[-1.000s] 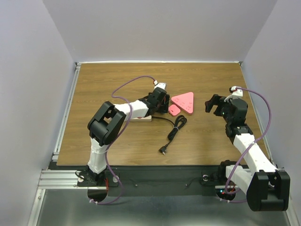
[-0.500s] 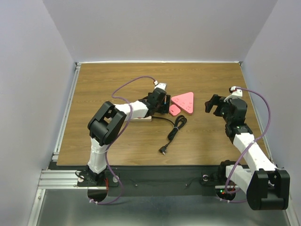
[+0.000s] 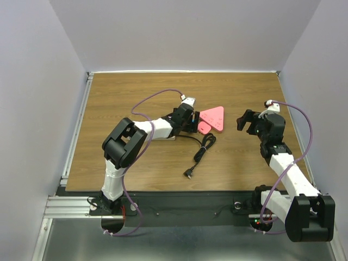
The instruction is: Insert the plug
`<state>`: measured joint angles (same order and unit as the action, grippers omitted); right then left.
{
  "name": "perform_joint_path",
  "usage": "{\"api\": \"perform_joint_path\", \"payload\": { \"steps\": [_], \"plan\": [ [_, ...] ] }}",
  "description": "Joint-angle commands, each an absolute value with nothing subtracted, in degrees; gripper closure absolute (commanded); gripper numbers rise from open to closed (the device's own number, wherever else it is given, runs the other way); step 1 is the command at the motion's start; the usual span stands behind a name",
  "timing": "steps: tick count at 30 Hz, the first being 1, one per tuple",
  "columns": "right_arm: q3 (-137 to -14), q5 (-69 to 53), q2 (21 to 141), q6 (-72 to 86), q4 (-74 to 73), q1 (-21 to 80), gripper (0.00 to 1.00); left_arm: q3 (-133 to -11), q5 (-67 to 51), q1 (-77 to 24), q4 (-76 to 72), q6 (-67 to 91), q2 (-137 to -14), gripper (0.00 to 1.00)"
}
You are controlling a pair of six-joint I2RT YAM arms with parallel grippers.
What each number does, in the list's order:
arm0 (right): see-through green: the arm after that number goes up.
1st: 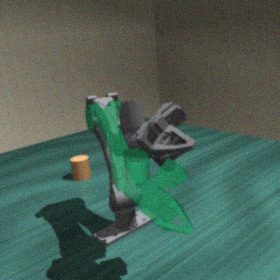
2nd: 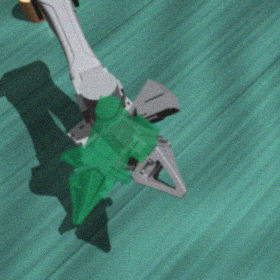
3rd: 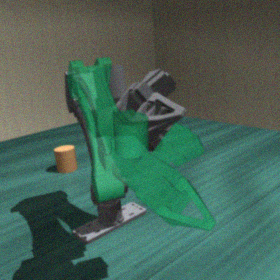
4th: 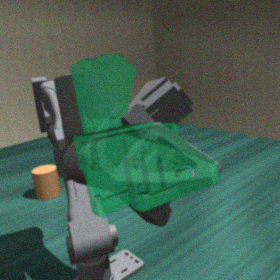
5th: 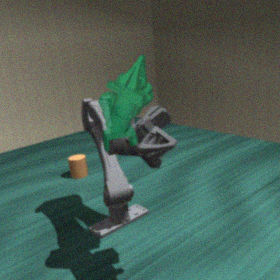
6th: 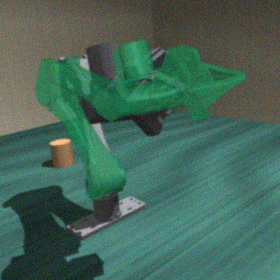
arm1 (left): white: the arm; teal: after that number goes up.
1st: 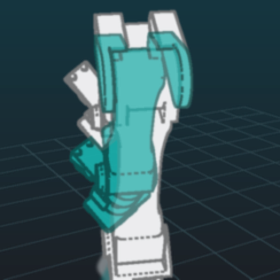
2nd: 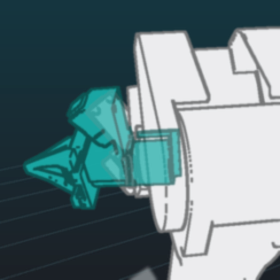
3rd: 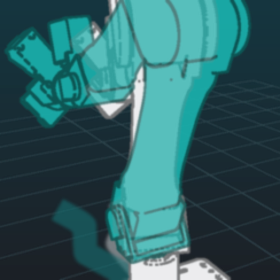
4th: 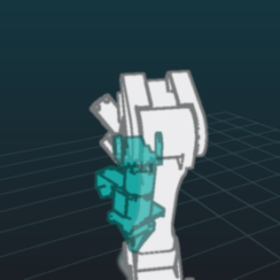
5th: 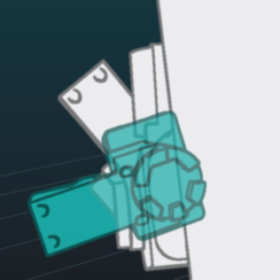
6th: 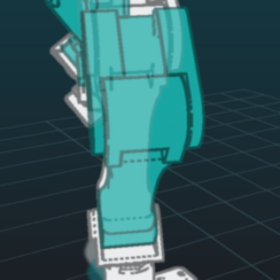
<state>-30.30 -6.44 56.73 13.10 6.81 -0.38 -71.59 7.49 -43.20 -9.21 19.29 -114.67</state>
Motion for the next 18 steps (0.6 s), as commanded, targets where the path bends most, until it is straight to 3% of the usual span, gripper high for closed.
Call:
{"api": "perform_joint_path", "payload": {
  "steps": [1,18],
  "plan": [
    [-33.75,-5.89,56.51,13.27,7.56,-0.18,0.00,-70.40,7.47,-44.03,-8.26,17.23,-113.03,0.15],
    [-34.10,-5.98,57.57,13.27,7.21,-0.09,0.00,-66.36,9.23,-46.05,-11.95,16.26,-108.11,0.13]
  ]
}}
